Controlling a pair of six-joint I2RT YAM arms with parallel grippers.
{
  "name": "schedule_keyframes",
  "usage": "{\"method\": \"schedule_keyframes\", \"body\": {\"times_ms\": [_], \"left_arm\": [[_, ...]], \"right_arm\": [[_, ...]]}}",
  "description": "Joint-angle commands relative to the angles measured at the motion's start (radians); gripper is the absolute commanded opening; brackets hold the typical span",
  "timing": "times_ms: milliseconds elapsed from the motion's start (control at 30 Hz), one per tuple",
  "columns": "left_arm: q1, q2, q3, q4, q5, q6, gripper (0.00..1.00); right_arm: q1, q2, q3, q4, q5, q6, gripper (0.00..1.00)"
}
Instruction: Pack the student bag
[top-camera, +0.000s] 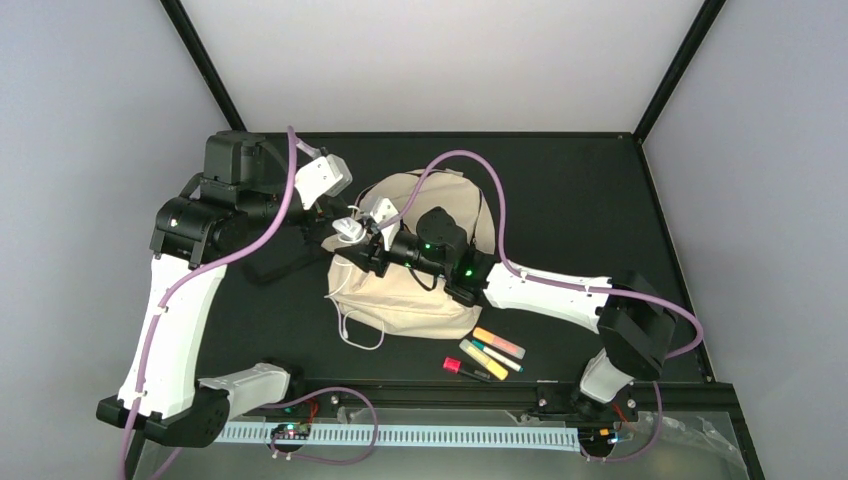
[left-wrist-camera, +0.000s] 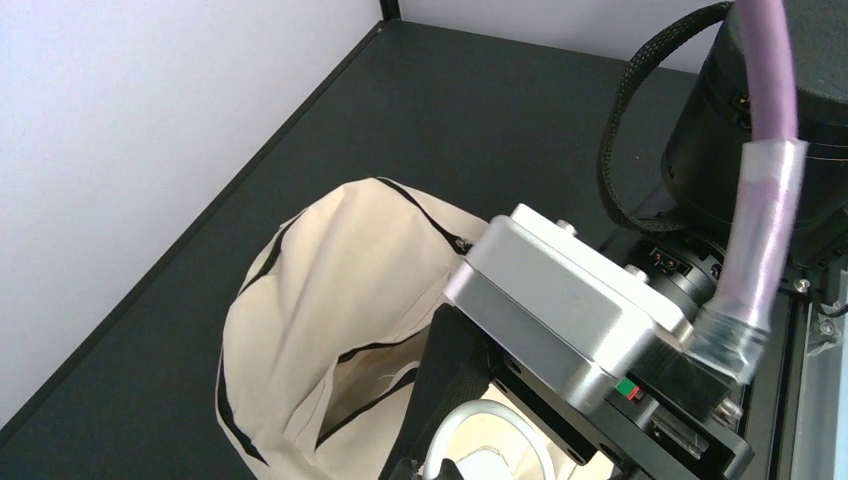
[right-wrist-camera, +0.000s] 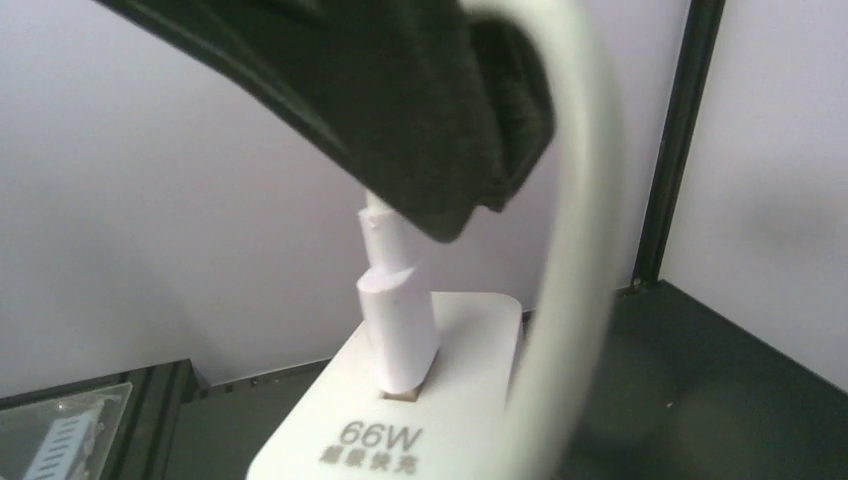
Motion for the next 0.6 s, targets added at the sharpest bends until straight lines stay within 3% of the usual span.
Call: {"method": "schedule_keyframes", "body": {"times_ms": [0,167,567], "left_arm": [[-0.007,-0.011,0.001,0.036,0.026,-0.013,0.02],[-0.007,-0.012,-0.021,0.034,0.025,-0.006,0.02],[-0.007,-0.016,-0.045,0.043,0.028,-0.009,0.02]], "right_arm": [[0.0,-0.031,0.001,0.046,0.03,-0.012,0.53],[0.0,-0.05,-0.003,0.034,0.036,-0.02,0.39],[0.0,-0.09,-0.007,-0.011,0.043,-0.043,0.2]]}}
